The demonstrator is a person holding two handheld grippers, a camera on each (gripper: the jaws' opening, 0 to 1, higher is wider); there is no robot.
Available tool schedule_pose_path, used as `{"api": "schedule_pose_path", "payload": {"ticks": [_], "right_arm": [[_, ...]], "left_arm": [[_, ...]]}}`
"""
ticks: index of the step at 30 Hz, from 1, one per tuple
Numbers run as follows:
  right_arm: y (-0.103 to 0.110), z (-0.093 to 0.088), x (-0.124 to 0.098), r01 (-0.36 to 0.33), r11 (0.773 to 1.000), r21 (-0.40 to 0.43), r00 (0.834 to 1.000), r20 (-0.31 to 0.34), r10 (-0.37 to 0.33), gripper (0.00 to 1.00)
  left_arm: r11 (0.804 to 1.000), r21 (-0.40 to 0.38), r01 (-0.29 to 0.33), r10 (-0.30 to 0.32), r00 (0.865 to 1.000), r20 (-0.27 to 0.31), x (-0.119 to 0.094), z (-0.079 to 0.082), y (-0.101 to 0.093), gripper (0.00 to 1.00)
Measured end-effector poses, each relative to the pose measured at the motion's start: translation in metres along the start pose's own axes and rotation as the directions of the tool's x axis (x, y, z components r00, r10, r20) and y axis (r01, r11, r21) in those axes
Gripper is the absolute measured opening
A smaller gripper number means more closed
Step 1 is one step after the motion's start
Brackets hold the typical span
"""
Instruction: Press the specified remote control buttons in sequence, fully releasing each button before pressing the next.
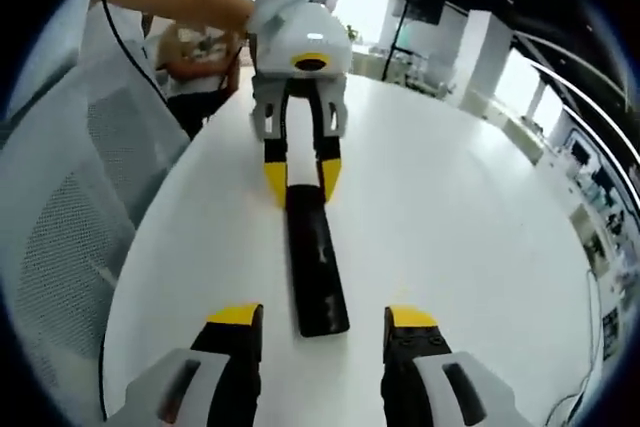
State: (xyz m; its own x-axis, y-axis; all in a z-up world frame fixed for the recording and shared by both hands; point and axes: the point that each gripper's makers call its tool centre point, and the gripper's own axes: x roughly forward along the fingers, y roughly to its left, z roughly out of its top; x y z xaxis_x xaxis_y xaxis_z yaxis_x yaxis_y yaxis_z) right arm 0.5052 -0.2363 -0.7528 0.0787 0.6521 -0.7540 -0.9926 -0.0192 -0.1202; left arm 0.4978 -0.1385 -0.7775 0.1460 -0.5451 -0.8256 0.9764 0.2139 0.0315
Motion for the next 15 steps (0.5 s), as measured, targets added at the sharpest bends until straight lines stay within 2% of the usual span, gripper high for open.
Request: {"api": "schedule_pose_path", "payload": {"ticks": [5,11,15], "right_arm": [[0.0,-0.004,0.005,-0.006,1.0,0.002,1.0,-0.007,0.006,0.45],[0.002,-0.008,0.009,-0.021,1.0,-0.011,1.0,-0.018,0.021,0.37],[0.003,-0.01,0.012,-0.03,0.999,-0.015,0.999,-0.027,0.03,0.36]], "left_arm": [[1.0,0.001,0.002,-0.002,1.0,0.009,0.0,0.0,0.0,0.24],[1.0,0.003,0.003,-0.003,1.0,0.018,-0.001,-0.001,-0.001,0.24],[1.0,0.004,0.002,-0.002,1.0,0.017,-0.001,-0.001,-0.001,0.24]]}}
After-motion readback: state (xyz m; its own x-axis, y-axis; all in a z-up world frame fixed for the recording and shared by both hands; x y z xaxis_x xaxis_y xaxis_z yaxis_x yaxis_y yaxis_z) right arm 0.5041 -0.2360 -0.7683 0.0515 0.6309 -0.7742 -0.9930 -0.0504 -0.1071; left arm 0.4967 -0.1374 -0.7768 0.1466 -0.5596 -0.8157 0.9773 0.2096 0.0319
